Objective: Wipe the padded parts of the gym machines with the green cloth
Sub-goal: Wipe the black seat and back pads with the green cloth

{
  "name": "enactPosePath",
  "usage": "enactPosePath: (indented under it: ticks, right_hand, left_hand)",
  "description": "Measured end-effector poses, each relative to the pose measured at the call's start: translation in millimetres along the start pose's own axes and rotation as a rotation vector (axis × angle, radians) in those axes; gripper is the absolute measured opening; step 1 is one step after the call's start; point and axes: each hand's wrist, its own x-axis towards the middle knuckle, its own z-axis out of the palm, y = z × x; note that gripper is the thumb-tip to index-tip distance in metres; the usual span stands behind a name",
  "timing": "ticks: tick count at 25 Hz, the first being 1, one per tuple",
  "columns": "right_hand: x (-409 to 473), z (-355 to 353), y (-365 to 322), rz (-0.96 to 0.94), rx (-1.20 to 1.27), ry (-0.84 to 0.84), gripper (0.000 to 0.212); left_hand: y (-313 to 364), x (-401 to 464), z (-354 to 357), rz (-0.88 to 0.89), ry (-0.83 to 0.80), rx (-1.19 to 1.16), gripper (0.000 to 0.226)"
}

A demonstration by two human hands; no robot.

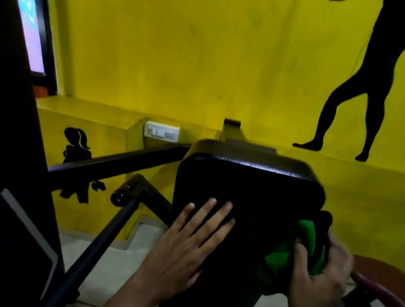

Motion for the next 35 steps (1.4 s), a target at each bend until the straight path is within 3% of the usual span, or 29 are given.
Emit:
enactPosePath:
  ticks: [5,9,13,17,20,22,26,35]
  right_hand:
    - [34.8,-12.9,-36.3,-0.302,-0.153,-0.031,0.062]
    - [49.3,-8.3,-64.8,-0.547,-0.409,-0.049,0.076]
    - [28.4,8.0,-89.6,-0.75,-0.632,-0.101,0.057]
    - [-7.9,39.8,-112.0,-0.695,-0.731,-0.04,0.059]
    - [-15.9,43.6,-122.4,-0.592,-0.738,-0.018,0.082]
    - [-21.9,43.3,-128.1,-0.563,-0.779,-0.031,0.085]
    - [-31.3,41.6,-134.7,-0.519,-0.782,-0.091,0.085]
    - [-39.7,62.3,-150.5,-0.386,-0.738,0.008,0.074]
  left_hand:
    - [-26.3,10.4,-35.3,0.109,-0.064,0.061,0.076]
    - [-60.8,21.5,-52.4,0.126,0.026,0.01,0.073]
    - [-100.4,45.7,-51.2,0.19,0.106,-0.198,0.059]
    - [-142.9,54.0,-40.2,0.342,-0.002,-0.54,0.06]
    - [-165.3,61.8,-34.4,0.474,-0.061,-0.615,0.061]
    - [-173.0,68.9,-29.7,0.534,-0.044,-0.664,0.062]
    - [-172.3,70.2,-20.8,0.551,-0.026,-0.687,0.072]
    - [-178.3,69.5,-25.7,0.566,0.011,-0.762,0.067]
